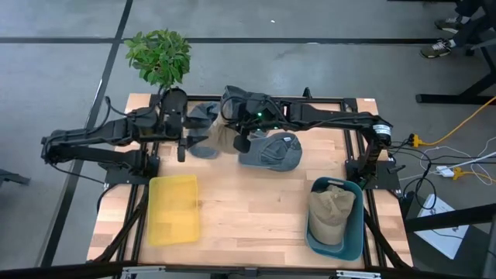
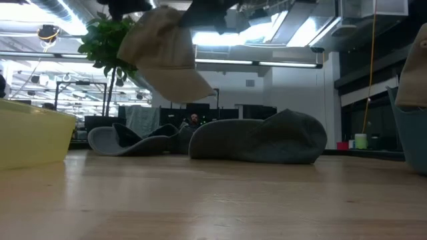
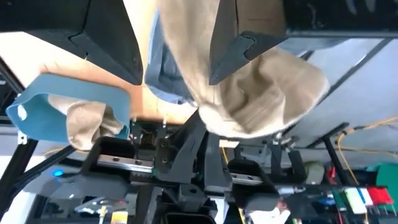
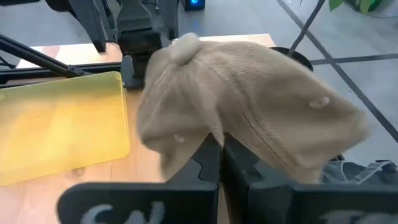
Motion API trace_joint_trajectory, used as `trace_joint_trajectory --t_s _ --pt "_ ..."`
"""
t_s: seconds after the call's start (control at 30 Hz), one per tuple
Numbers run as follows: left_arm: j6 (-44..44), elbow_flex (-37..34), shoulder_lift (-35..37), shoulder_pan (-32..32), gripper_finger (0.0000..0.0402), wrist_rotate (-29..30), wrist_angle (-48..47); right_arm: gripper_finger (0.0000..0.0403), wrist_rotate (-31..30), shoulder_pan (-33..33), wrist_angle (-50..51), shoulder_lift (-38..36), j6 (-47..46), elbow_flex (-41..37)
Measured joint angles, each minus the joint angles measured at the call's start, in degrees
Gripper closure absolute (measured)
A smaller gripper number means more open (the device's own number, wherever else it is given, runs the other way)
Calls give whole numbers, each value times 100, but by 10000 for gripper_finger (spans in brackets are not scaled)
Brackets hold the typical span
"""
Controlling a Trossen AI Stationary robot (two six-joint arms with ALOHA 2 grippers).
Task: Pick & Place hat
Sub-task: Put the brown cap into the blue bin
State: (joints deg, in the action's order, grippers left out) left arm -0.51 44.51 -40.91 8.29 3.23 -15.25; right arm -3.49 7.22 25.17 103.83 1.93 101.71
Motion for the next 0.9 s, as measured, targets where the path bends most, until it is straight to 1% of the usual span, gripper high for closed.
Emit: trace_joint_trajectory --t_s 0.47,0.57,0.63,0.73,0.87,0.9 --pt "-42 0 -617 0 222 310 -46 398 48 0 -63 65 4 0" --pt "-5 0 -663 0 231 279 -46 398 48 0 -57 65 4 0" --pt "89 0 -662 0 251 171 -41 396 50 0 -55 65 4 0" --pt "215 0 -626 0 298 127 -44 386 68 0 -45 65 4 0" --pt "454 0 -540 0 376 128 -49 354 68 0 -17 63 4 0" --pt "478 0 -513 0 388 135 -67 343 68 -4 -17 63 -3 0"
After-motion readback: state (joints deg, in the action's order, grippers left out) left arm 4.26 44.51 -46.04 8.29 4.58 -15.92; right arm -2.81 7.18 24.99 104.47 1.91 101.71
